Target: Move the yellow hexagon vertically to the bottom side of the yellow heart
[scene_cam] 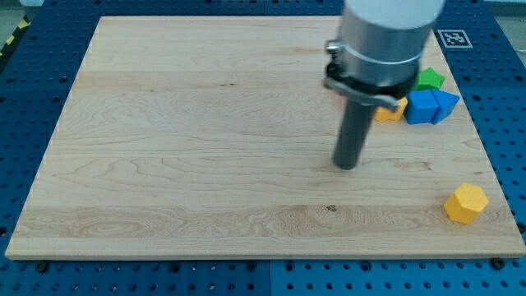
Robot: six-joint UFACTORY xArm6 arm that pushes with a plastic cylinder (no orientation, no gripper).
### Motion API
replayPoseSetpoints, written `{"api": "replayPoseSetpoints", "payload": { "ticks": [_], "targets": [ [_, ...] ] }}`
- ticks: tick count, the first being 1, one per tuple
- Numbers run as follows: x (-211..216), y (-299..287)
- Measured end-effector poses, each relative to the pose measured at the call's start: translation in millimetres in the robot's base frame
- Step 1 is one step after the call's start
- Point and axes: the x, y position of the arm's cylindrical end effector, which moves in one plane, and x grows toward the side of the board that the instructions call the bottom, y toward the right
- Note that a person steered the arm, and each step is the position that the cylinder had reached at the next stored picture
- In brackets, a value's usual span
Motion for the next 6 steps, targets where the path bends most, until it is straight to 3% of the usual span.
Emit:
{"api": "replayPoseSetpoints", "payload": {
  "ticks": [2, 3, 4, 6],
  "targets": [
    [1.4, 139.0],
    [47.5, 173.5],
    [84.5, 168.2],
    [82.4, 132.4]
  ]
}}
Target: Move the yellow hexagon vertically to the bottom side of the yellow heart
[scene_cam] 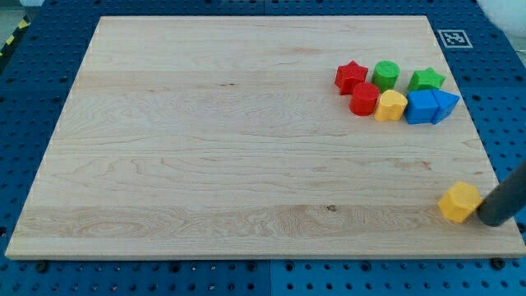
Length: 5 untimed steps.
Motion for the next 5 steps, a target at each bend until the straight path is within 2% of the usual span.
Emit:
{"api": "replayPoseSetpoints", "payload": {
  "ticks": [1, 5],
  "targets": [
    [-1.8, -33.5],
    [-35.0, -64.1]
  ]
}}
